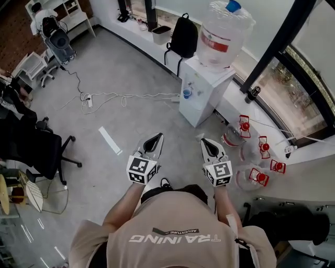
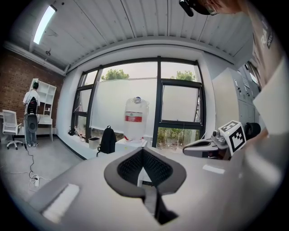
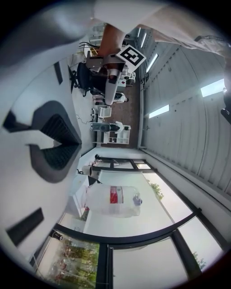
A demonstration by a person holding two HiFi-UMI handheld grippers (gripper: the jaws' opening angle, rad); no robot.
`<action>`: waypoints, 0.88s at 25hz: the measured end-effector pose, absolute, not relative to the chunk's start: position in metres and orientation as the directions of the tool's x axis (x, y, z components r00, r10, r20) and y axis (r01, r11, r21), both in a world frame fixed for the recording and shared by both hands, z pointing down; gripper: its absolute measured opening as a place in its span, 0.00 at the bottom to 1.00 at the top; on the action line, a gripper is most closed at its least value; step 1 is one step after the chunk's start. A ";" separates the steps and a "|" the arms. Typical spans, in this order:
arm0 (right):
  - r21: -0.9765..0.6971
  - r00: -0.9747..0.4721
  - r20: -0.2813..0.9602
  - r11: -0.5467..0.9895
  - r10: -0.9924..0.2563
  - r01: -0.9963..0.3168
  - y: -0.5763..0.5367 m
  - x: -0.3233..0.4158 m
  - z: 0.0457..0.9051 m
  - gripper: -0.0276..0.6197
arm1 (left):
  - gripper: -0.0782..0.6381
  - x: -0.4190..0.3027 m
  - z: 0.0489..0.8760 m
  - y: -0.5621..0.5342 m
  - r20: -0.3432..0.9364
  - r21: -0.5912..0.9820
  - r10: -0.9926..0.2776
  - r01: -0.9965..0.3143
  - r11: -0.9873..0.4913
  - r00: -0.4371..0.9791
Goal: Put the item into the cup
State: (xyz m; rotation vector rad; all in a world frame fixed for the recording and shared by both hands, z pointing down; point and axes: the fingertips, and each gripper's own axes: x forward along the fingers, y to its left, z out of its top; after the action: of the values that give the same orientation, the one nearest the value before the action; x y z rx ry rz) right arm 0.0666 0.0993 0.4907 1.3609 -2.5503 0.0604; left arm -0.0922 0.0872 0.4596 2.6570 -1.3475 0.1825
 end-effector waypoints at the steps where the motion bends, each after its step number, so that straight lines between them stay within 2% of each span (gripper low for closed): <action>1: 0.077 -0.527 0.238 0.556 -0.816 -0.827 0.094 0.064 0.491 0.06 | 0.12 -0.095 0.462 0.081 0.184 0.085 -0.786 -0.806 -0.586 0.590; 11: 0.032 -0.507 0.252 0.531 -0.824 -0.847 0.028 0.067 0.505 0.06 | 0.12 -0.096 0.484 0.016 0.231 0.114 -0.763 -0.795 -0.595 0.604; 22: 0.002 -0.587 0.279 0.612 -0.760 -0.791 -0.101 0.087 0.530 0.06 | 0.12 -0.054 0.495 -0.103 0.280 0.104 -0.770 -0.815 -0.569 0.573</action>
State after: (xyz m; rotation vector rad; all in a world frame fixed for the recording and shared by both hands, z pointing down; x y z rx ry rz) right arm 0.0873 -0.1006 0.5303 1.2697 -2.5870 0.1785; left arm -0.0544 -0.1025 0.4948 2.5844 -1.3231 0.2999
